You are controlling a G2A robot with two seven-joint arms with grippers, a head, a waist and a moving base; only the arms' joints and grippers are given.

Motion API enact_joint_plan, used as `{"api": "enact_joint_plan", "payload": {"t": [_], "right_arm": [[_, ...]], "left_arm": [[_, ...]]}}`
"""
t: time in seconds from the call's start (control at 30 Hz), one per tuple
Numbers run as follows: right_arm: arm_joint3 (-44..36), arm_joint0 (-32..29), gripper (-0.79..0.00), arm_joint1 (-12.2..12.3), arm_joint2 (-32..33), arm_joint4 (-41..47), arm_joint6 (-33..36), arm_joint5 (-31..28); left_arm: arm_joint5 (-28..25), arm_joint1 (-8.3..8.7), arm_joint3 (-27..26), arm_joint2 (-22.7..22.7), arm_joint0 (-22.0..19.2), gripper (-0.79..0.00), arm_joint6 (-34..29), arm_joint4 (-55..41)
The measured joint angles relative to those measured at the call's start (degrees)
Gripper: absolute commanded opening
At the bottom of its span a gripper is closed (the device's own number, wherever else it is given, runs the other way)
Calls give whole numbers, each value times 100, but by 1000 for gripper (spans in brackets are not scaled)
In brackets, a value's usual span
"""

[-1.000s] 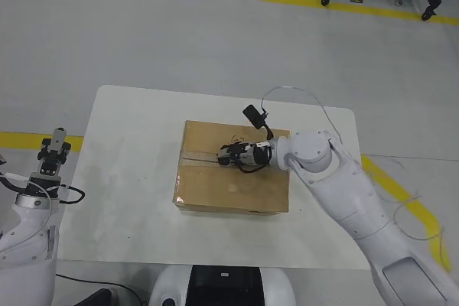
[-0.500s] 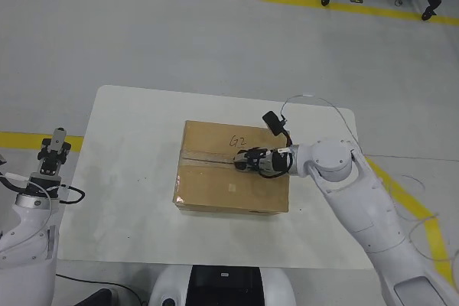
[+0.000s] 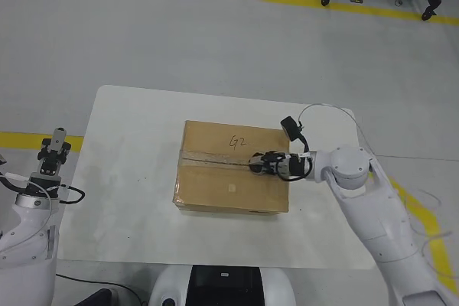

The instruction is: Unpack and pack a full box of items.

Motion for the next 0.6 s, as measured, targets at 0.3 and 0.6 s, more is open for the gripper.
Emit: {"api": "enact_joint_plan", "payload": {"t": [0.3, 0.6], "right_arm": [[-74, -291, -785, 139, 467, 44, 38, -93], [-294, -703, -785, 274, 1004, 226, 15, -73]], "left_arm": [[0, 0, 0, 0, 0, 0, 0, 0], [0, 0, 0, 0, 0, 0, 0, 0]]}}
